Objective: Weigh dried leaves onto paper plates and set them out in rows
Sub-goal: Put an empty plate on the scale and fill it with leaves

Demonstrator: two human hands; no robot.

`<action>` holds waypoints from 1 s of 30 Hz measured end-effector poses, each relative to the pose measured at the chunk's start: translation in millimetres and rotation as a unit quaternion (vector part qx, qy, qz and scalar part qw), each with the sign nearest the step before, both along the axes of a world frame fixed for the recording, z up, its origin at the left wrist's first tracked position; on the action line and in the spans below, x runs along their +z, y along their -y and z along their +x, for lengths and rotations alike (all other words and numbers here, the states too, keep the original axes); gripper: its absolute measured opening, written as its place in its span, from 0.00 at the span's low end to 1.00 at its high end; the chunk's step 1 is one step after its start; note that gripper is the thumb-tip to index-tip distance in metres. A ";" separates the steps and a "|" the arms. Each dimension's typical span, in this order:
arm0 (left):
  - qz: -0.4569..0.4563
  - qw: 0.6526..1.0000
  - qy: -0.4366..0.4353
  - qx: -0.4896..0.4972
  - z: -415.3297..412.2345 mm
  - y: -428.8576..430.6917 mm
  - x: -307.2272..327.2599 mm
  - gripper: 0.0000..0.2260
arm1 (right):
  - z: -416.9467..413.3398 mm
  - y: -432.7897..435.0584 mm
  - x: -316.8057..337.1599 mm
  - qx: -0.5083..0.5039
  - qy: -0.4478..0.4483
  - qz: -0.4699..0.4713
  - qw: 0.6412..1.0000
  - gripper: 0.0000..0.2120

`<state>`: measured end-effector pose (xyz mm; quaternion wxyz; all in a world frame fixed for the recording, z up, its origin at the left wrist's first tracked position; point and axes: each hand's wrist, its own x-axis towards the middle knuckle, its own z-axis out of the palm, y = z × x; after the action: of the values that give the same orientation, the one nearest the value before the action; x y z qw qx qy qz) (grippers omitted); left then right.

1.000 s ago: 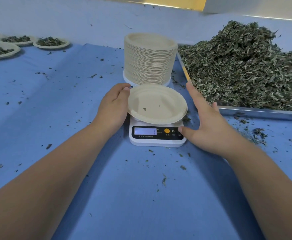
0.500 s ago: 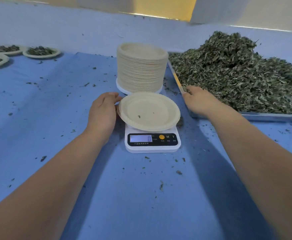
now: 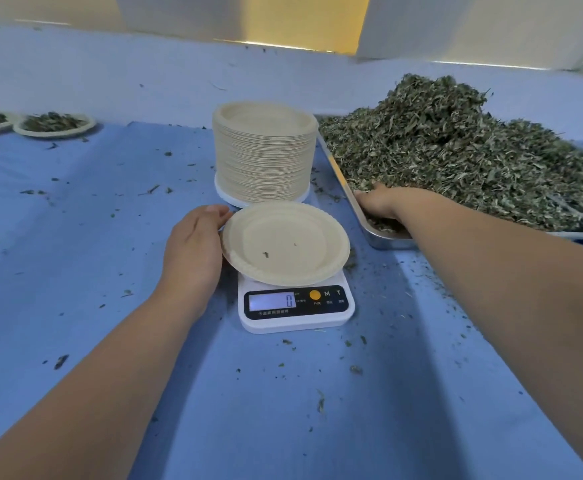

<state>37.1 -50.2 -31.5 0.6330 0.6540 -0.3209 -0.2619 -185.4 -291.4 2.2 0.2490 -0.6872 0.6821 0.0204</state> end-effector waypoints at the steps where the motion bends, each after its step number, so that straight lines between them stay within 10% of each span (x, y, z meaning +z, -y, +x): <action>1: -0.001 1.000 0.003 -0.001 0.3 -0.1 -0.3 0.12 | 3.2 0.8 0.2 0.000 0.007 -0.010 1.000 0.39; 8: -0.011 1.000 -0.010 -0.002 2.0 1.1 -2.8 0.12 | 17.4 10.3 6.3 0.044 -0.045 -0.121 0.991 0.33; 18: -0.014 1.000 0.002 0.004 0.1 1.2 -2.5 0.13 | 12.6 1.6 29.8 0.171 -0.172 0.025 0.970 0.22; 25: -0.010 1.000 0.016 -0.014 2.1 -0.8 -2.1 0.17 | 7.5 7.8 32.4 0.147 -0.142 -0.246 0.948 0.21; 30: -0.004 1.000 0.017 -0.011 2.9 -0.5 -1.5 0.17 | -0.9 11.6 0.1 0.204 -0.098 -0.027 0.974 0.29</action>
<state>40.0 -49.8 -33.0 0.6272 0.6522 -0.3400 -0.2562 -186.3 -303.0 2.3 0.1528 -0.8131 0.5487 0.1202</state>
